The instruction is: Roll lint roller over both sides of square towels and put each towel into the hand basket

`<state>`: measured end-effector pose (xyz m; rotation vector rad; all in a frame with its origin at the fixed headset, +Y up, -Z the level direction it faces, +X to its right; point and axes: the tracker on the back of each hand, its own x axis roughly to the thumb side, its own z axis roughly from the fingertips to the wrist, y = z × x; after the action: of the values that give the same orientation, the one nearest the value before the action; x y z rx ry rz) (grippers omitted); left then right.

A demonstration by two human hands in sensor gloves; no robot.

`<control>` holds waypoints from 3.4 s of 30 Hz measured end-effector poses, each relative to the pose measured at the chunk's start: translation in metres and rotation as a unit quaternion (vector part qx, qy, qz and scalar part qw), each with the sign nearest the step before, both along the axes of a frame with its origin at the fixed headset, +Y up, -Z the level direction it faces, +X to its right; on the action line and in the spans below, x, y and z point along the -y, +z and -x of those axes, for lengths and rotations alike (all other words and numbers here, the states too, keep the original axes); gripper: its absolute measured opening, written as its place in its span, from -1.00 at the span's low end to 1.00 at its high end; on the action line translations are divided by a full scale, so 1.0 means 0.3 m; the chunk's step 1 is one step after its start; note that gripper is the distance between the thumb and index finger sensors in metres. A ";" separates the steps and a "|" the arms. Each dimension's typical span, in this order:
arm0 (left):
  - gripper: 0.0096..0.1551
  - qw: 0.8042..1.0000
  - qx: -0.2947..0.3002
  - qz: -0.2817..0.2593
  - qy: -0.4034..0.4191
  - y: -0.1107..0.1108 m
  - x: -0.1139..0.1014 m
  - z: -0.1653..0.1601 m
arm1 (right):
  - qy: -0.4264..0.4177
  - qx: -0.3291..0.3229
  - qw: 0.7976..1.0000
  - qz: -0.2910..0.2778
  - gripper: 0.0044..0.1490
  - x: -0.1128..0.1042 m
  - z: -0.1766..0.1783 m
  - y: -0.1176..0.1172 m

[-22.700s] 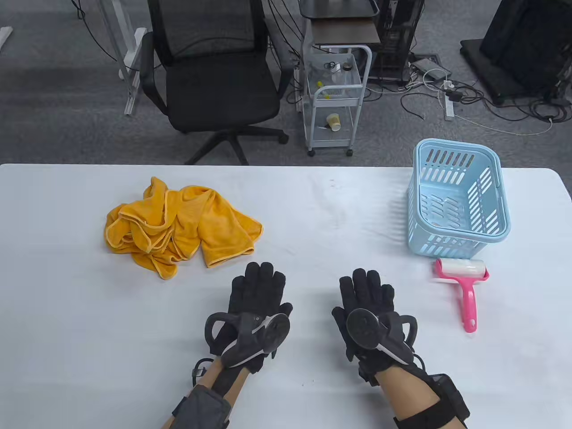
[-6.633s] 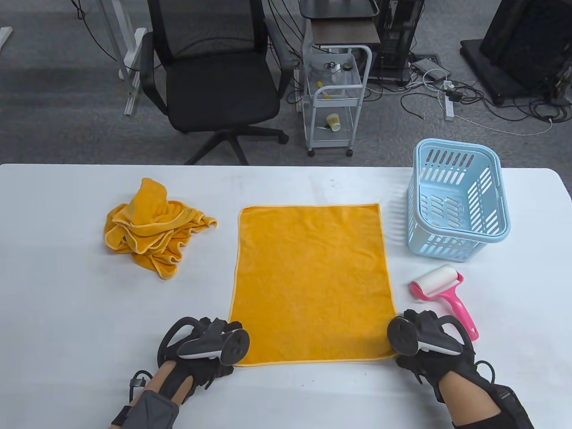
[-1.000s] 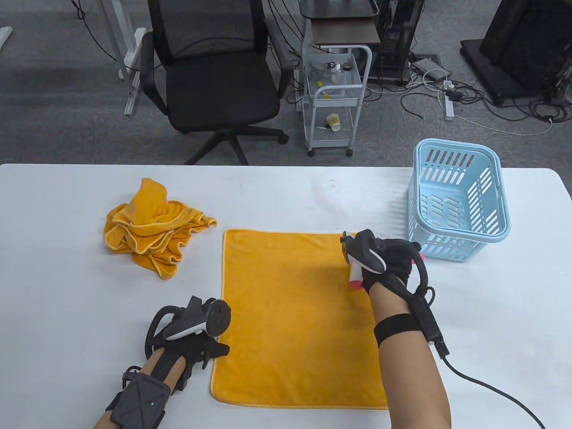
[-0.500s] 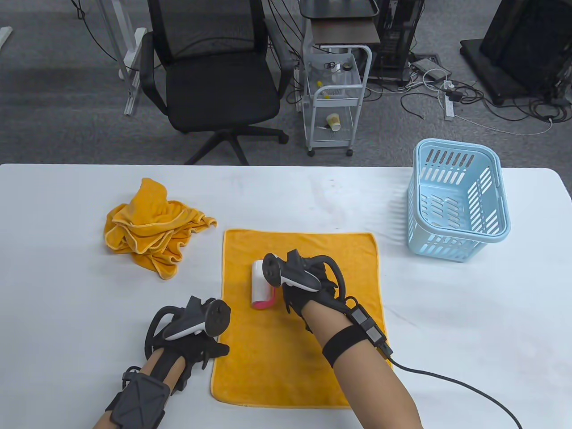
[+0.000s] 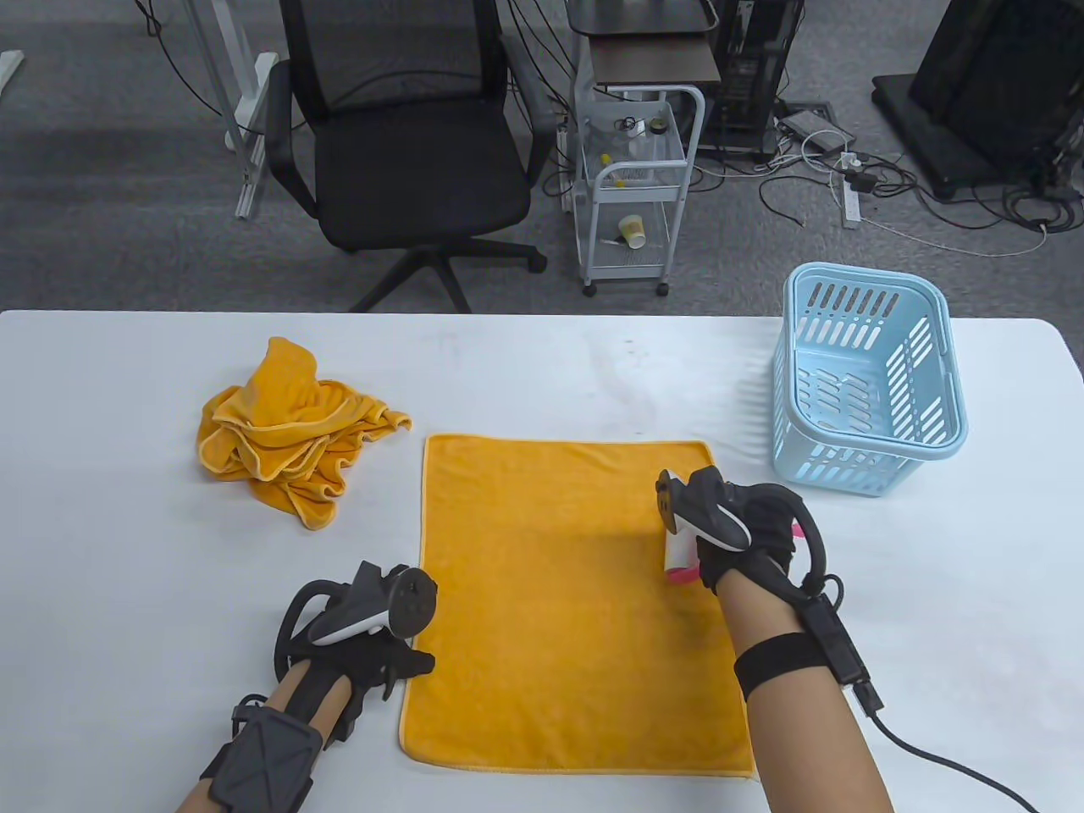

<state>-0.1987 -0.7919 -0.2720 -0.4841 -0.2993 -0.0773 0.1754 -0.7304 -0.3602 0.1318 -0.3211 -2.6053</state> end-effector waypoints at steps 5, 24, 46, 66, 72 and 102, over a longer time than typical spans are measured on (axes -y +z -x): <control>0.04 1.000 0.000 0.000 0.000 0.001 0.000 0.001 | -0.099 -0.041 0.994 -0.010 -0.30 -0.011 0.121 0.032; 0.04 1.000 -0.002 -0.001 0.002 0.001 0.000 0.003 | -0.089 -0.085 0.992 -0.001 -0.28 0.059 0.206 0.113; 0.04 1.000 -0.002 0.001 0.005 0.001 0.001 0.004 | -0.184 -0.202 0.962 0.005 -0.24 0.046 0.439 0.234; 0.04 1.000 -0.001 0.002 0.005 -0.003 0.001 0.005 | -0.020 -0.030 0.999 0.036 -0.30 0.025 -0.041 0.209; 0.04 1.000 -0.002 0.002 0.007 -0.003 0.002 0.005 | -0.109 -0.135 0.985 0.024 -0.28 0.010 0.191 0.245; 0.04 1.000 0.000 0.002 0.006 -0.003 0.002 0.006 | -0.097 -0.072 0.990 0.070 -0.32 -0.012 0.035 0.217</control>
<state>-0.2005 -0.7926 -0.2730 -0.4862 -0.3017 -0.0639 0.1650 -0.7268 -0.2953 -0.1429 -0.4852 -2.7542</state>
